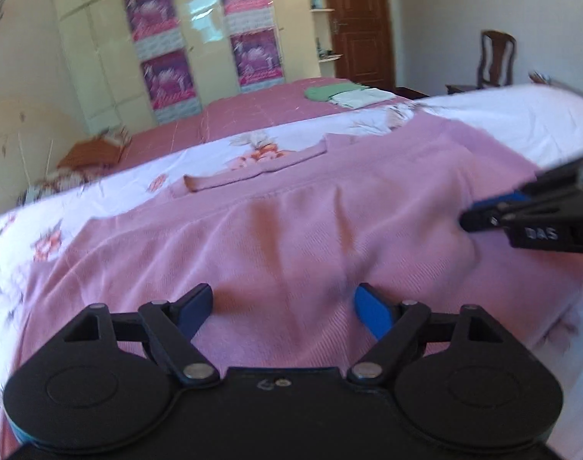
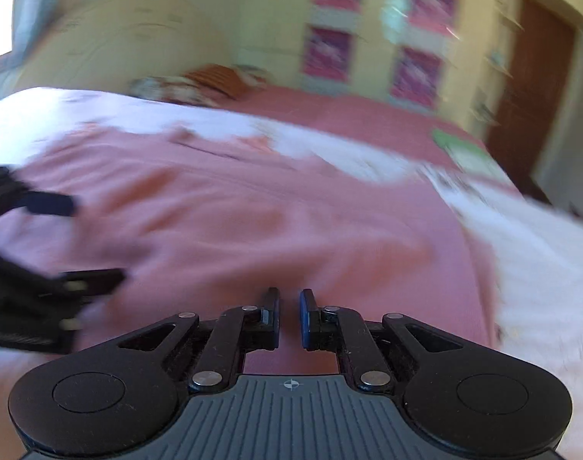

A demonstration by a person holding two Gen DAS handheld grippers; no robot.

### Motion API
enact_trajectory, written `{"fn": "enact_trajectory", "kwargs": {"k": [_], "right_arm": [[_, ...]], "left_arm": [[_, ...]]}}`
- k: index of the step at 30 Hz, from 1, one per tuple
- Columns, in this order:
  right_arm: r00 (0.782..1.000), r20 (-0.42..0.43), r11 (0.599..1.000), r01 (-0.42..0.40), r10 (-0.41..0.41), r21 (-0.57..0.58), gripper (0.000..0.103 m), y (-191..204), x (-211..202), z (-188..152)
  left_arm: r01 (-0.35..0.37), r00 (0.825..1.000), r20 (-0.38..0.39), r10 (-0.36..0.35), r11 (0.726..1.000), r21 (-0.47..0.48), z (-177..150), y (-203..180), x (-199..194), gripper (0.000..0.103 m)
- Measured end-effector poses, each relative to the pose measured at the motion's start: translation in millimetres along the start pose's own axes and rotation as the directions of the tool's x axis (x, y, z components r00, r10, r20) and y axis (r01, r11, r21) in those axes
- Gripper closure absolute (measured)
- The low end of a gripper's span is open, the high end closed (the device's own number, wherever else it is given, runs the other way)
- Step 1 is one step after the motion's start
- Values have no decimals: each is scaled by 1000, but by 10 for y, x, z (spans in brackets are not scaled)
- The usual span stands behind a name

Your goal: Fold small clothes

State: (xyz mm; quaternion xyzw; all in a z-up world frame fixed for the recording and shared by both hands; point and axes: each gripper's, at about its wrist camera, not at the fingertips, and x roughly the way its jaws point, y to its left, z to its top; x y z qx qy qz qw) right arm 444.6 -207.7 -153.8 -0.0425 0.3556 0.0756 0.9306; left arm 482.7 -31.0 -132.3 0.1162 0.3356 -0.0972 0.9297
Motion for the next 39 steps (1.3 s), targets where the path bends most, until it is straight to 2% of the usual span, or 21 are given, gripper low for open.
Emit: {"fn": "enact_trajectory", "kwargs": {"k": [1, 3, 4, 5, 8, 10, 13, 15, 17, 18, 20, 27, 31, 33, 35, 37, 39], "right_arm": [[999, 8, 998, -34, 34, 54, 95, -112, -3, -12], [1000, 6, 999, -28, 28, 39, 95, -178, -106, 7], [999, 54, 1000, -8, 7, 24, 95, -169, -230, -6], [996, 80, 999, -26, 23, 30, 95, -181, -310, -20], [993, 87, 997, -78, 76, 19, 95, -84, -330, -40], [998, 17, 997, -68, 68, -31, 95, 70, -167, -65], [999, 5, 999, -34, 34, -42, 95, 179, -126, -17], [994, 84, 997, -74, 75, -11, 95, 188, -305, 44], [987, 119, 994, -105, 108, -34, 95, 272, -404, 69], [988, 99, 991, -115, 121, -61, 95, 335, -360, 60], [997, -3, 991, -82, 82, -110, 95, 453, -143, 0], [997, 29, 995, -70, 72, -74, 95, 484, -285, 59], [996, 36, 996, -75, 77, -54, 95, 477, -430, 51], [996, 37, 996, -76, 78, -53, 95, 471, -501, 35], [996, 32, 995, -77, 79, -57, 95, 467, -565, 10], [996, 29, 995, -78, 80, -56, 95, 467, -616, -21], [996, 29, 996, -84, 85, -32, 95, 465, -655, -42]], "left_arm": [[-14, 1000, 28, 14, 1000, -13, -1, 47, -50, 23], [-16, 998, 62, 18, 999, -44, -44, 128, -97, 23], [-9, 999, 34, 11, 998, -56, -66, 150, -47, 23], [-14, 1000, 7, 15, 998, -66, -94, 151, 13, 22], [-25, 1000, 11, 26, 995, -100, -79, 103, 14, 23], [-47, 999, -3, 47, 995, -86, -55, 47, 6, 23], [-42, 999, 13, 44, 993, -114, -48, 86, -103, 23], [-53, 998, 18, 55, 992, -116, -73, 104, -151, 23], [-59, 998, -20, 57, 994, -95, -120, 89, -93, 22], [-54, 998, -18, 52, 993, -102, -141, 97, -78, 22], [-48, 999, -22, 46, 993, -110, -145, 121, -83, 22], [-58, 998, -46, 53, 991, -122, -207, 196, -217, 22], [-69, 997, -39, 63, 982, -178, -473, 446, -472, 21], [-154, 988, -50, 147, 971, -183, -674, 646, -619, 21], [-181, 984, -57, 172, 946, -268, -904, 961, -742, 20], [-185, 983, -66, 173, 903, -387, -1144, 1314, -900, 20], [-223, 975, -93, 204, 853, -472, -1255, 1512, -1053, 25]]}}
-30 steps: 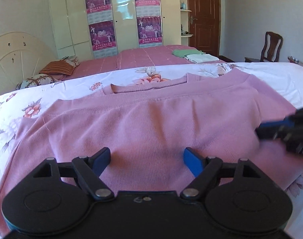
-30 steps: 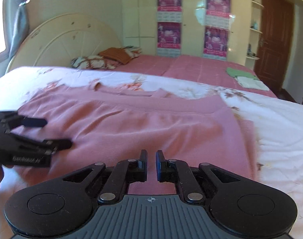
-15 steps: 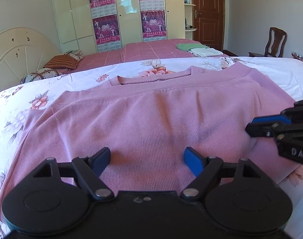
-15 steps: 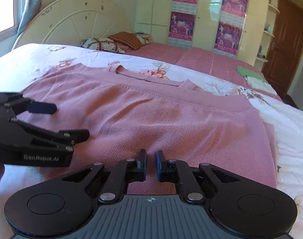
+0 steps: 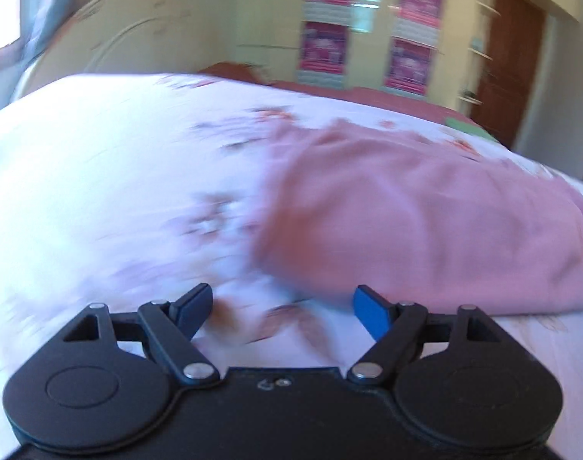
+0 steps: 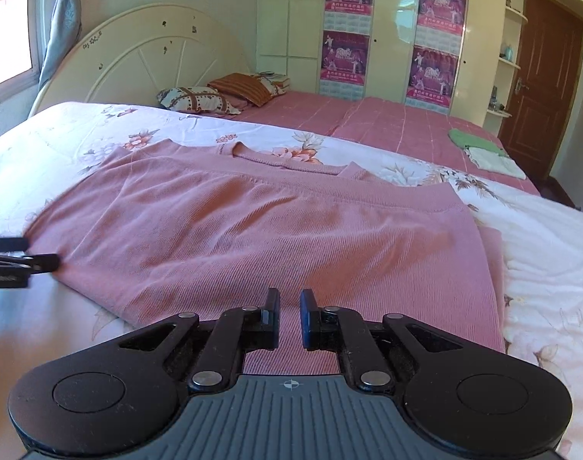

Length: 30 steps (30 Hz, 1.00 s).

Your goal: Fold small clothes

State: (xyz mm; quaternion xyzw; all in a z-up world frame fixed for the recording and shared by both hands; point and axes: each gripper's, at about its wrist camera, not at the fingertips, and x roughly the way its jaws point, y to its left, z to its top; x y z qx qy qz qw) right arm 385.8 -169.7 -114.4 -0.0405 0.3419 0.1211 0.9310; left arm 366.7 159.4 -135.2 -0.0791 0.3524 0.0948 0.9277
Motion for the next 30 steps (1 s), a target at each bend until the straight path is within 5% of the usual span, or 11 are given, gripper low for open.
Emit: {"fn": "enact_trajectory", "kwargs": {"k": [3, 6, 9, 12, 16, 17, 18, 19, 22, 25, 30], "right_arm": [[999, 32, 997, -22, 19, 68, 95, -4, -58, 26], [994, 66, 982, -92, 82, 164, 95, -5, -63, 100], [985, 115, 962, -150, 127, 226, 103, 43, -56, 217], [980, 128, 955, -178, 151, 239, 103, 108, -8, 313], [980, 113, 951, -187, 163, 247, 103, 125, 139, 382], [981, 106, 950, -187, 165, 252, 103, 118, 191, 395], [982, 93, 949, -186, 167, 256, 103, 109, 269, 402], [984, 75, 950, -175, 161, 260, 103, 112, 341, 412], [982, 78, 954, -185, 171, 236, 103, 167, 429, 470], [979, 84, 960, -198, 185, 197, 103, 265, 572, 486], [984, -26, 970, -167, 174, 177, 103, 335, 991, 342]], "left_arm": [[138, 990, 27, -135, 974, -178, -22, 237, -133, 27], [306, 946, 39, -321, 851, -426, -78, 318, -13, 31], [320, 939, 93, -331, 744, -586, -99, 282, 124, 32], [319, 941, 130, -311, 696, -644, 12, 257, 319, 32], [318, 945, 153, -288, 711, -628, 186, 207, 600, 50], [306, 949, 136, -285, 719, -624, 209, 207, 684, 88], [303, 944, 106, -313, 691, -656, 213, 244, 769, 95], [346, 930, 160, -331, 640, -686, 203, 299, 717, 95], [420, 907, 253, -337, 672, -610, 283, 295, 513, 95], [391, 919, 205, -336, 715, -579, 192, 291, 612, 94], [375, 922, 182, -342, 671, -639, 94, 363, 762, 81]]}}
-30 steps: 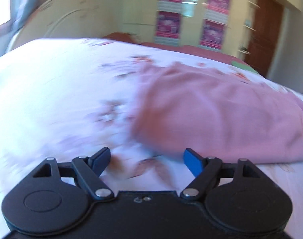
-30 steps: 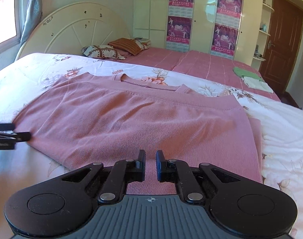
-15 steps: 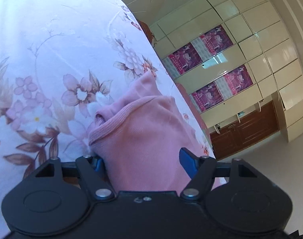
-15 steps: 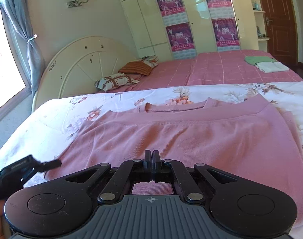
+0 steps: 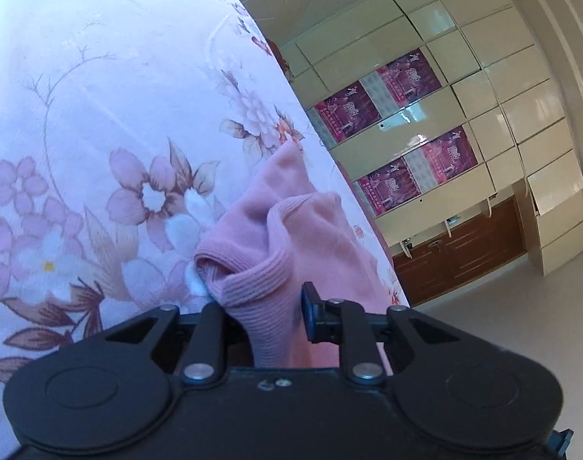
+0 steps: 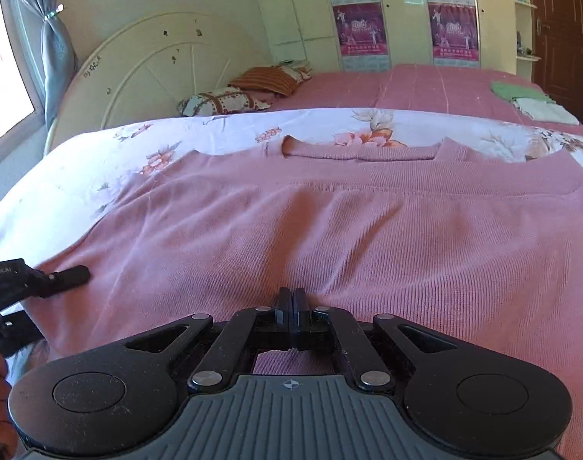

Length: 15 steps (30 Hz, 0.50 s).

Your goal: Fold small clothes

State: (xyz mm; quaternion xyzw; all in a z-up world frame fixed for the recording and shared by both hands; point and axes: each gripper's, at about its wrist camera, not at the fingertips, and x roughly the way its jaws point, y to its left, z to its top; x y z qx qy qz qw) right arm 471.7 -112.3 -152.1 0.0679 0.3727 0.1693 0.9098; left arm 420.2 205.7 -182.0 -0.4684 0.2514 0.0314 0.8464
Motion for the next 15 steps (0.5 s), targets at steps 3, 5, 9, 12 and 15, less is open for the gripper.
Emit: {"fn": "enact_trajectory", "kwargs": {"k": [3, 5, 9, 12, 15], "right_arm": [[1000, 10, 1000, -19, 19, 22, 103, -62, -37, -43], [1000, 24, 999, -19, 18, 30, 103, -71, -76, -44], [997, 56, 999, -48, 46, 26, 103, -29, -67, 27], [999, 34, 999, -29, 28, 16, 103, -21, 63, 25], [998, 38, 996, -53, 50, 74, 103, -101, 44, 28]], "left_arm": [[-32, 999, 13, 32, 999, -1, 16, -35, 59, 85], [-51, 999, 15, 51, 999, -10, 41, -35, 98, 87], [-63, 998, 8, 62, 997, 54, 48, -80, 67, 92], [-21, 999, 28, 18, 994, 103, 84, -229, -29, 93], [49, 999, 3, -51, 969, 244, 114, -677, -70, 93]]}}
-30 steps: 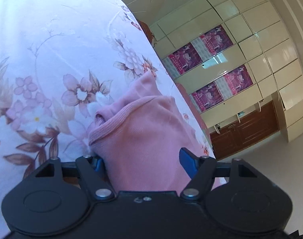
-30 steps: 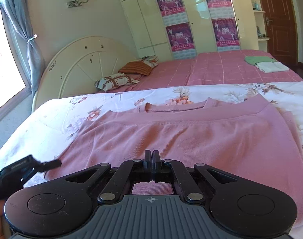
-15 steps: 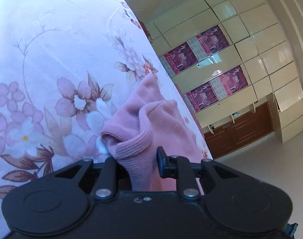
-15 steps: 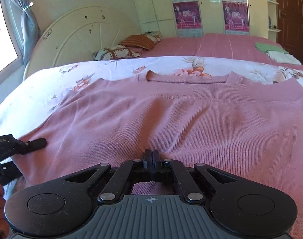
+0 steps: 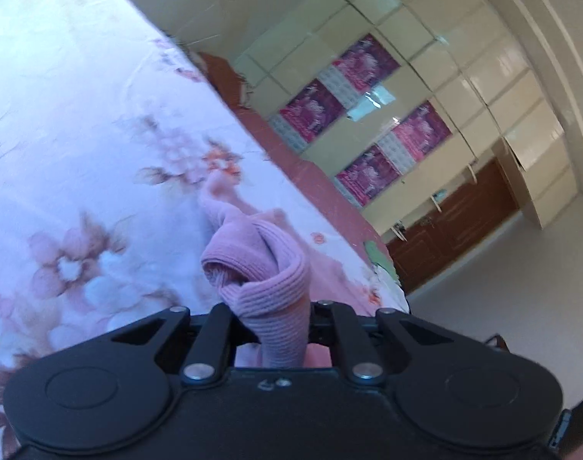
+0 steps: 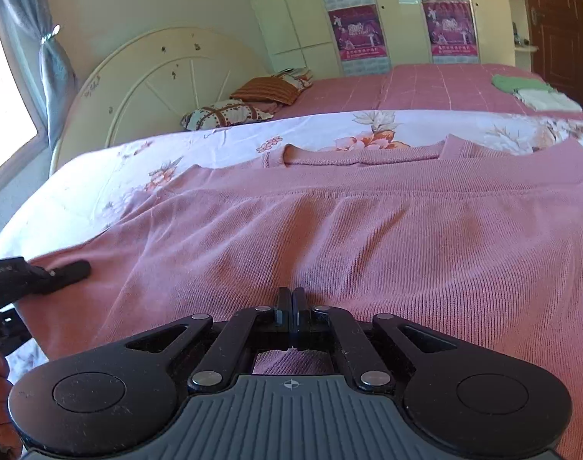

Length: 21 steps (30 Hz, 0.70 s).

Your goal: Fold small clothes

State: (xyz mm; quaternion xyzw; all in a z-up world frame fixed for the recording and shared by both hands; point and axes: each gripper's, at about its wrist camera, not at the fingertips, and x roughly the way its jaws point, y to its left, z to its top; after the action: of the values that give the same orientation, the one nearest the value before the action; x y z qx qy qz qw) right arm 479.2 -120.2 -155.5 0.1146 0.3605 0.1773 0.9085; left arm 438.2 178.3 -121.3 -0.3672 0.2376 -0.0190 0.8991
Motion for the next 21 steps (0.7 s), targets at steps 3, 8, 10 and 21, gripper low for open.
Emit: {"fn": "enact_trajectory", "kwargs": {"k": [3, 8, 10, 21], "right_arm": [[997, 82, 991, 2, -13, 136, 103, -217, -232, -1], [961, 237, 933, 47, -139, 357, 103, -811, -956, -43], [941, 269, 905, 79, -206, 418, 103, -1079, -1270, -75], [927, 249, 813, 92, -281, 575, 46, -1963, -2323, -459]], "left_arm": [[69, 997, -55, -59, 977, 201, 60, -664, 101, 93], [229, 965, -218, -145, 871, 434, -356, -1802, 506, 93], [297, 942, -297, -158, 807, 511, -732, -2203, 725, 93], [469, 838, -530, -127, 664, 582, -1927, -2585, 862, 40]]}}
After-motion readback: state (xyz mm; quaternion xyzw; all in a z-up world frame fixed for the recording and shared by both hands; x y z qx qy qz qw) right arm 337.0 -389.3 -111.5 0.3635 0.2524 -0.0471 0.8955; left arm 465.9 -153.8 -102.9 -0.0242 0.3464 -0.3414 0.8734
